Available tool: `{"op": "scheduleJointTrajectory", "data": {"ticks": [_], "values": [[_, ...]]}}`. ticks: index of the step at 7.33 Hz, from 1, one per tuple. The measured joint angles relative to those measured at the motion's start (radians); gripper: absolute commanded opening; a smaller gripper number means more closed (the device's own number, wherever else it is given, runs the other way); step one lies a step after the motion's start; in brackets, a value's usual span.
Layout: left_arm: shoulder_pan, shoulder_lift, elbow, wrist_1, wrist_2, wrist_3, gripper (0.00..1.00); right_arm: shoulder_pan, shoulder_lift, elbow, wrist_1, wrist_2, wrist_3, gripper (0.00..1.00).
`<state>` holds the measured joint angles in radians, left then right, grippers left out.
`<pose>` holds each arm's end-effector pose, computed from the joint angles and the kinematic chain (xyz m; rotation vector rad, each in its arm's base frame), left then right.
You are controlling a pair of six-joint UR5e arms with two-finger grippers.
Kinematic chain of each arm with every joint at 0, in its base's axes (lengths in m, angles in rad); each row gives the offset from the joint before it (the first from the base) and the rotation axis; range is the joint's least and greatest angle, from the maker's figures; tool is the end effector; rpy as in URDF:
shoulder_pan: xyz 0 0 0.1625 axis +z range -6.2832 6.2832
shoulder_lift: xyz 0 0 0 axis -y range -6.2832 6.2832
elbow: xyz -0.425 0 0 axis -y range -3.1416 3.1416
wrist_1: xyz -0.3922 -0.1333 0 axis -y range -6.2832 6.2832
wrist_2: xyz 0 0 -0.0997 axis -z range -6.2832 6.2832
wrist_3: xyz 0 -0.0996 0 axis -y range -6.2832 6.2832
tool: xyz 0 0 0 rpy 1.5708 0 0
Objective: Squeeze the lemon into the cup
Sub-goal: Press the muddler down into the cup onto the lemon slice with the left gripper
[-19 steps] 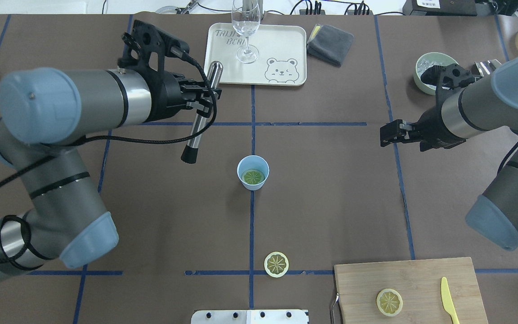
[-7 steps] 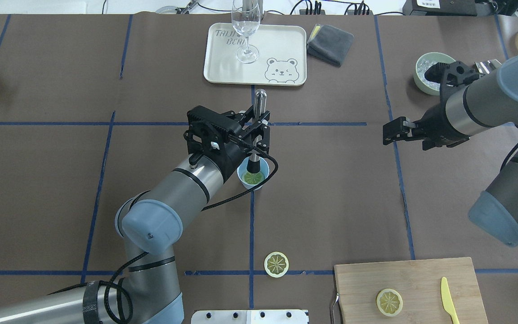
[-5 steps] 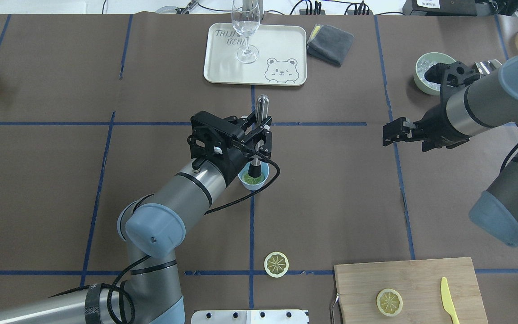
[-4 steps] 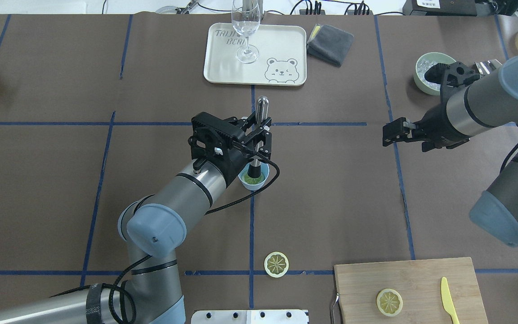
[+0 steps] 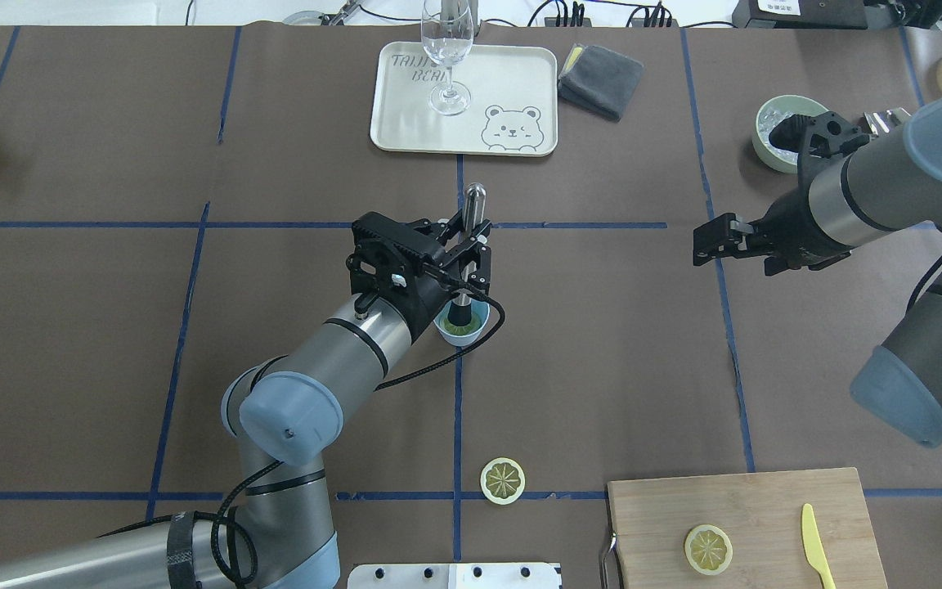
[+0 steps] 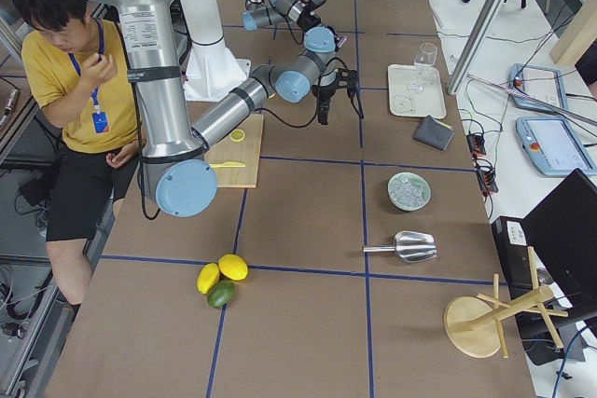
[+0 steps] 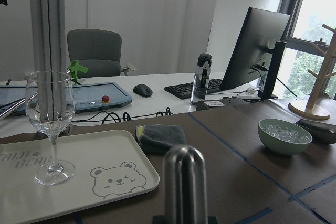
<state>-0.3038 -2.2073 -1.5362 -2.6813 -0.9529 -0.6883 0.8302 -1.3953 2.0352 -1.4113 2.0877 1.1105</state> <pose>0.5556 -0.3744 0.1720 1.2821 1.0965 -0.0949 -0.2891 -0.4408 0.3357 0.0791 -0.9171 0.1369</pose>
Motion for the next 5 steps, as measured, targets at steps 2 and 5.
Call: {"op": "scheduleJointTrajectory", "data": {"ticks": [2, 5], "values": [[0.001, -0.003, 0.019, -0.001, -0.001, 0.001, 0.0, 0.0, 0.001, -0.001, 0.0, 0.0, 0.0, 1.0], [0.008, -0.006, 0.045, -0.003, -0.002, 0.001, 0.0, 0.001, 0.001, -0.001, 0.0, 0.0, 0.0, 1.0]]}}
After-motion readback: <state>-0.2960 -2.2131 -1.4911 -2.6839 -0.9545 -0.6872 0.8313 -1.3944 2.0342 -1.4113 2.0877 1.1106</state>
